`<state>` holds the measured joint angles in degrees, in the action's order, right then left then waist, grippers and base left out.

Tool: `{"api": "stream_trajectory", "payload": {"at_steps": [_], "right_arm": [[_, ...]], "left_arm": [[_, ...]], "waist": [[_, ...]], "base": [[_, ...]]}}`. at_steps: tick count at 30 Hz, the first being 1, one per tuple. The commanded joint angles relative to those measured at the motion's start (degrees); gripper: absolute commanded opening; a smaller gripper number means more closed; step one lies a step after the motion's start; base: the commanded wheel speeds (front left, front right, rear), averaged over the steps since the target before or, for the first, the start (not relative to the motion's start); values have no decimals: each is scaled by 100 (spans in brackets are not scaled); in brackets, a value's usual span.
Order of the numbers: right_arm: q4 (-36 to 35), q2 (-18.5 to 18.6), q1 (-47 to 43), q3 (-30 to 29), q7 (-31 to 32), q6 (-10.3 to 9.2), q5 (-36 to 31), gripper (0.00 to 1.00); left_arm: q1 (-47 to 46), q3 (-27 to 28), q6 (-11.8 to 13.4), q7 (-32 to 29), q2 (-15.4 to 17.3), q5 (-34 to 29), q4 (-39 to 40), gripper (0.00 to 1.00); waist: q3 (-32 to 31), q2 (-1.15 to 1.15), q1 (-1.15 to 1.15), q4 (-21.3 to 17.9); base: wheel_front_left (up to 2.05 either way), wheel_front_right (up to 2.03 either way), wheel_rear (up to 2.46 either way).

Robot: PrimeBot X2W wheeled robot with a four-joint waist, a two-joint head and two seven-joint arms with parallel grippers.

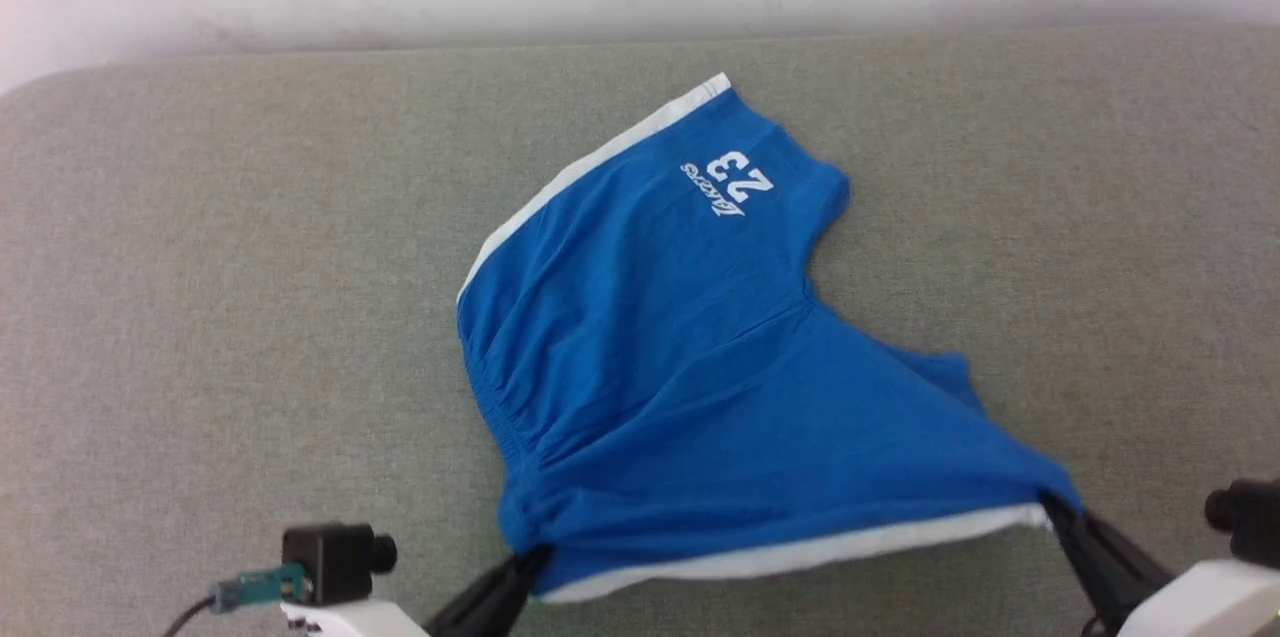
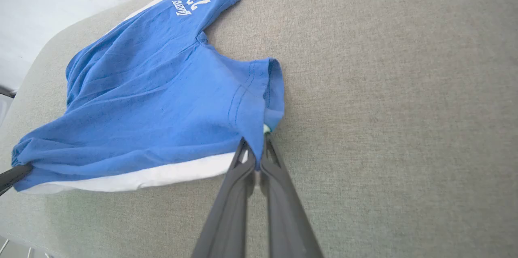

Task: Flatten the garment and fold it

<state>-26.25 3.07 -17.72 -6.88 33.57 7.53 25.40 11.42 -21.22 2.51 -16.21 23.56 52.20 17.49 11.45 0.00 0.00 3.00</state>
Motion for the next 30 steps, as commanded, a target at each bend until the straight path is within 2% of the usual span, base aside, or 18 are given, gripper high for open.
{"api": "stream_trajectory", "payload": {"at_steps": [1, 7, 15, 23, 30], "right_arm": [[-12, -17, 152, -15, -50, -4, -46, 0], [-13, 88, 887, -84, -132, -4, -335, 0], [28, 854, 2379, 205, 220, -4, -546, 0], [745, 1595, 4152, 988, 614, -4, -569, 0], [1623, 1874, 5445, 1700, 601, -4, -587, 0]], "left_arm": [[-138, 36, 51, 58, -32, -77, 40, 0], [-498, 263, 406, 280, -295, -178, 187, 0], [-1194, 328, 726, 263, -596, -256, 273, 0], [-1939, 264, 804, 214, -860, -292, 18, 0], [-2481, 217, 748, 300, -1054, -339, -285, 0]], "waist": [[50, 0, 0, 20], [287, 0, 0, 123], [761, 0, 0, 429], [1220, 0, 0, 796], [1524, 0, 0, 1079]], "base": [[0, 0, 0], [0, 0, 0], [0, 0, 0], [0, 0, 0], [0, 0, 0]]}}
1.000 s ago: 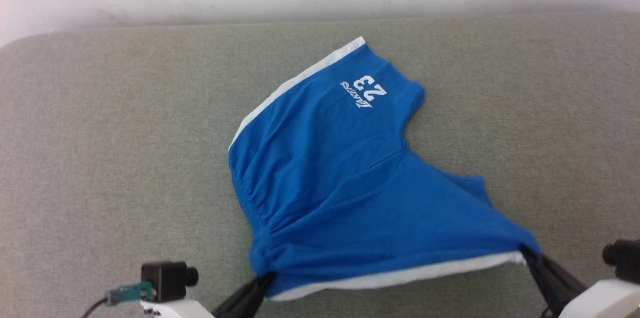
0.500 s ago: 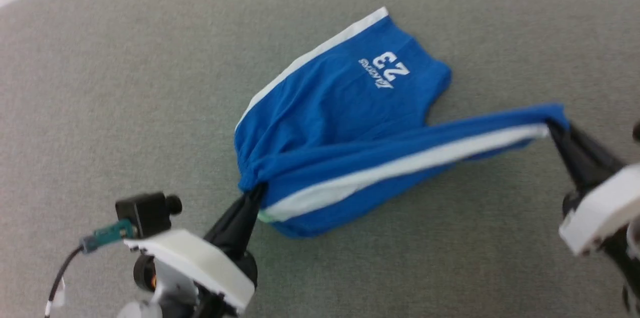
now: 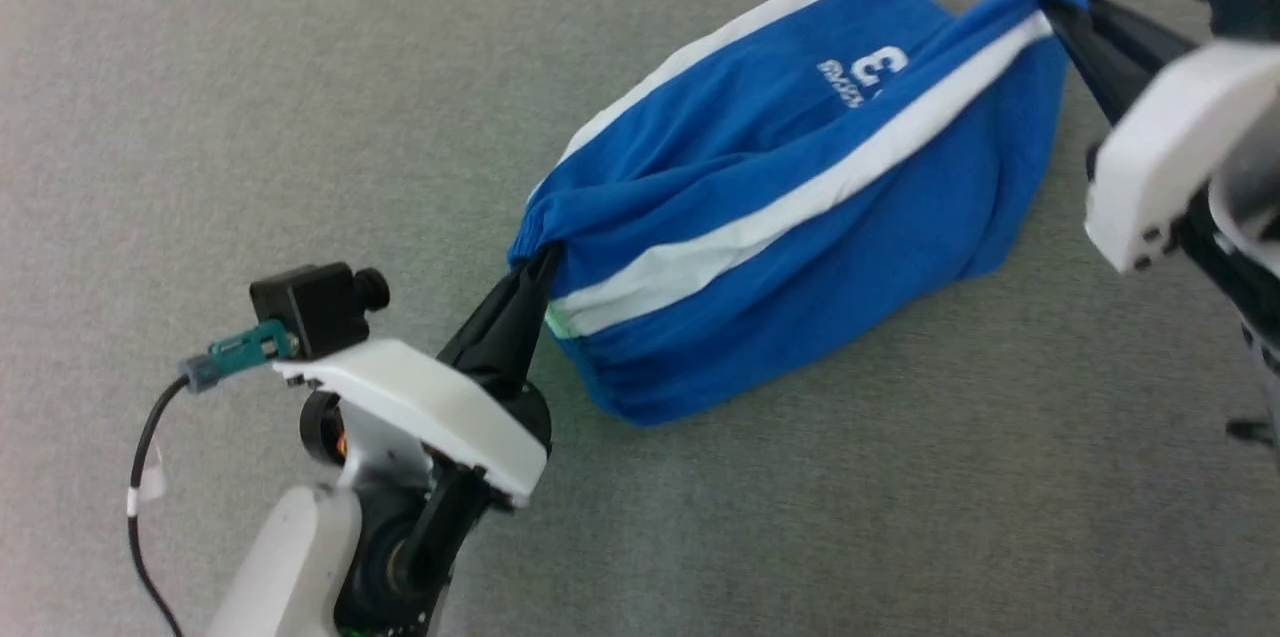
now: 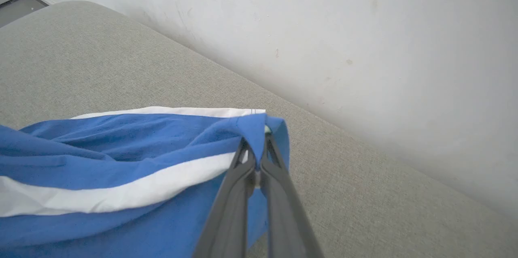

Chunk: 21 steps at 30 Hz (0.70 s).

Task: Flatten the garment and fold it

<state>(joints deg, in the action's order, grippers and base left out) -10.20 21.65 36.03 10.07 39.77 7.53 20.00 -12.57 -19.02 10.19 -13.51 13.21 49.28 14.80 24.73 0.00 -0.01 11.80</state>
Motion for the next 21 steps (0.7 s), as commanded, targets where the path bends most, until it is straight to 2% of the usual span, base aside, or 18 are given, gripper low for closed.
{"api": "stream_trajectory", "payload": {"at_steps": [1, 12, 21], "right_arm": [[153, 38, 230, 86, -43, -4, -47, 0], [1491, 245, 1459, 674, -476, -4, -241, 0], [2547, 340, 2015, 735, -632, -4, -524, 0]], "left_arm": [[-146, -1, -22, 59, -52, -55, -53, 0], [-605, -24, -121, 334, -357, -53, -499, 0], [-1062, -109, -255, 568, -663, -13, -1062, 0]], "waist": [[234, 0, 1, 233], [429, 0, 1, 509], [686, 0, 1, 719]], "base": [[0, 0, 0], [0, 0, 0], [0, 0, 0]]}}
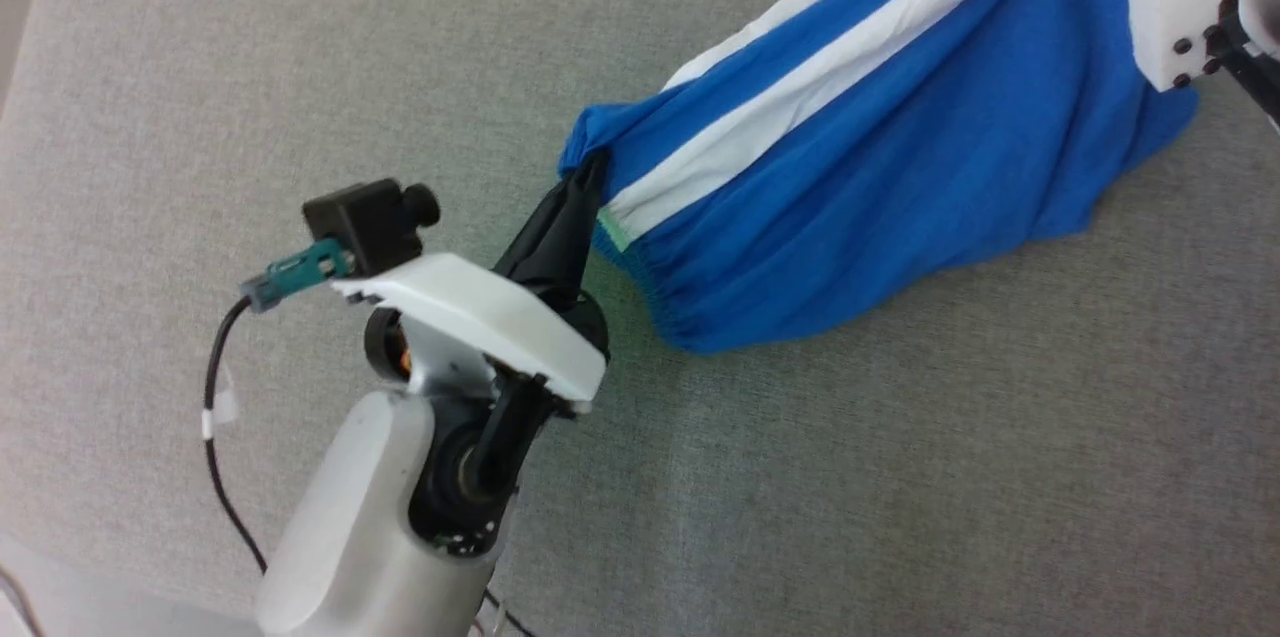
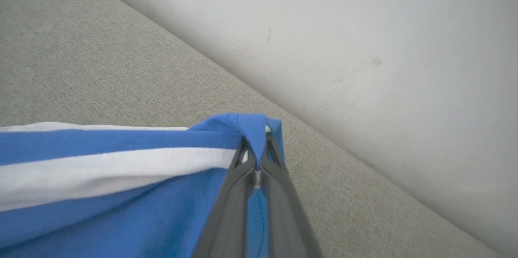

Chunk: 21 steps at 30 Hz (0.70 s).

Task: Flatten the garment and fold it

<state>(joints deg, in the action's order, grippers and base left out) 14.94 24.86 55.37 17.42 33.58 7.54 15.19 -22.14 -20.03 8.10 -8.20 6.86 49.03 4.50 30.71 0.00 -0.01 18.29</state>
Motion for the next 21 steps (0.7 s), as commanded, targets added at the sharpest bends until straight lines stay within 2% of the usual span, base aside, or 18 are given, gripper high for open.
{"api": "stream_trajectory", "payload": {"at_steps": [1, 6, 14, 16, 17, 18, 19, 20, 21], "right_arm": [[102, 23, 111, 7, -2, -5, -57, 0], [358, 7, 164, 25, -11, -5, -75, 0], [629, 28, 121, 65, 21, -5, -39, 0], [654, 36, 117, 110, -1, -5, -4, 0], [664, 47, 115, 142, -21, -5, 10, 0], [673, 58, 112, 187, -50, -5, 34, 0], [689, 70, 114, 229, -81, -5, 64, 0], [709, 80, 120, 252, -124, -5, 80, 28], [734, 86, 128, 262, -178, -5, 77, 91]], "left_arm": [[-159, -32, -65, 50, -55, 19, -99, 0], [-398, -143, -158, 96, -160, 61, -445, 0], [-616, -218, -169, 114, -223, 91, -867, 0], [-649, -222, -180, 125, -231, 106, -925, 3], [-661, -224, -186, 134, -235, 112, -948, 8], [-671, -226, -190, 144, -238, 117, -971, 17], [-678, -229, -191, 151, -241, 121, -990, 34], [-684, -231, -189, 158, -244, 124, -1006, 65], [-690, -231, -185, 174, -248, 124, -1019, 100]], "waist": [[126, 0, 1, 87], [267, 0, 1, 141], [331, 0, 1, 165], [324, 0, 1, 169], [316, 0, 1, 172], [307, 0, 1, 175], [300, 0, 1, 176], [292, 0, 1, 175], [279, 0, 1, 174]], "base": [[0, 0, 0], [0, 0, 0], [0, 0, 0], [0, 0, 0], [0, 0, 0], [0, 0, 0], [0, 0, 0], [0, 0, 0], [0, 0, 0]]}}
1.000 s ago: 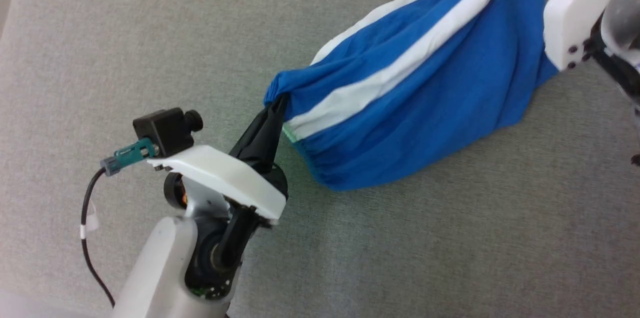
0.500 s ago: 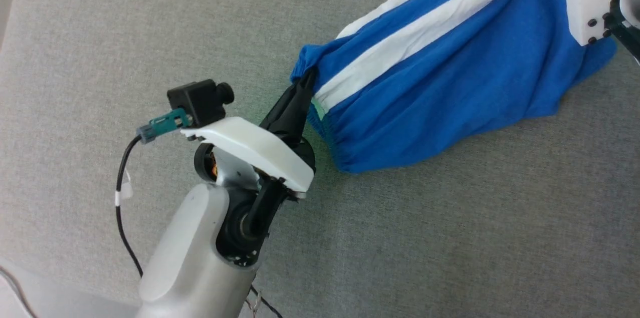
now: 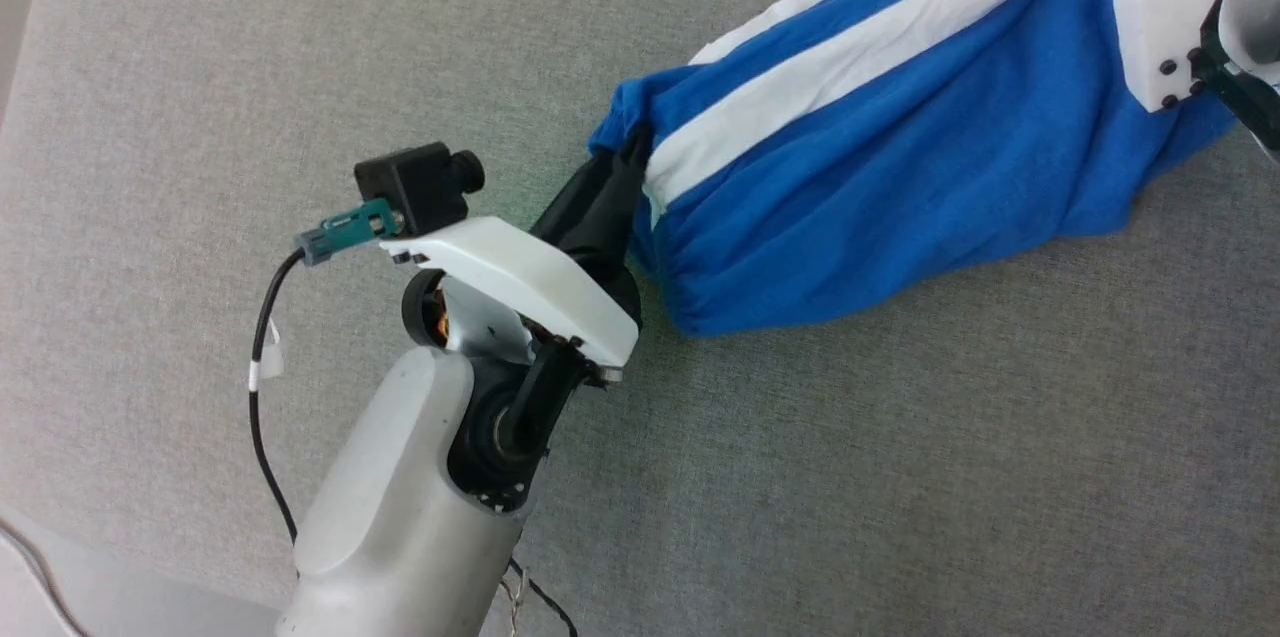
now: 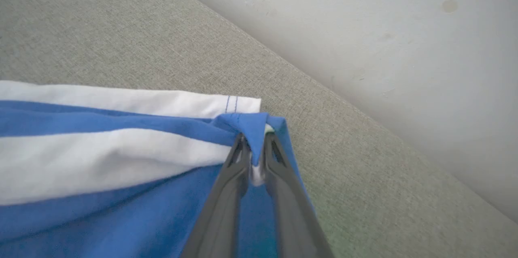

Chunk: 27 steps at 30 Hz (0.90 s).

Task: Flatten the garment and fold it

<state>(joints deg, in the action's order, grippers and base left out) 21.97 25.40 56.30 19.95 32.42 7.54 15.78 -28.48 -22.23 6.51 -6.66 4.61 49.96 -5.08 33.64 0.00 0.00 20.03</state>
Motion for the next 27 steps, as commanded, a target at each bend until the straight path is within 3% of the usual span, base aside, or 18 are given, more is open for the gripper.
{"api": "stream_trajectory", "payload": {"at_steps": [1, 7, 12, 19, 27], "right_arm": [[59, 28, 36, 19, -114, -5, 25, 100], [83, 1, -47, 39, -336, -5, 231, 100], [-245, 1, -414, -174, -614, -5, 493, 100], [-1312, -286, -1635, -1183, -1297, -5, 373, 100], [-2779, -1077, -3446, -2343, -1996, -5, -420, 100]], "left_arm": [[-60, -12, -23, 38, -26, 31, -73, 100], [-1, 31, 8, 217, 8, -32, -67, 100], [246, 159, 105, 498, 225, -227, 150, 100], [895, 317, 286, 1157, 632, -745, 699, 100], [1690, 393, 515, 1910, 820, -1310, 964, 100]], "waist": [[-35, 0, 0, -2], [-323, 0, 0, -60], [-724, 0, 0, -183], [-1214, 0, 0, -433], [-1447, 0, 0, -640]], "base": [[0, 0, 0], [0, 0, 0], [0, 0, 0], [0, 0, 0], [0, 0, 0]]}}
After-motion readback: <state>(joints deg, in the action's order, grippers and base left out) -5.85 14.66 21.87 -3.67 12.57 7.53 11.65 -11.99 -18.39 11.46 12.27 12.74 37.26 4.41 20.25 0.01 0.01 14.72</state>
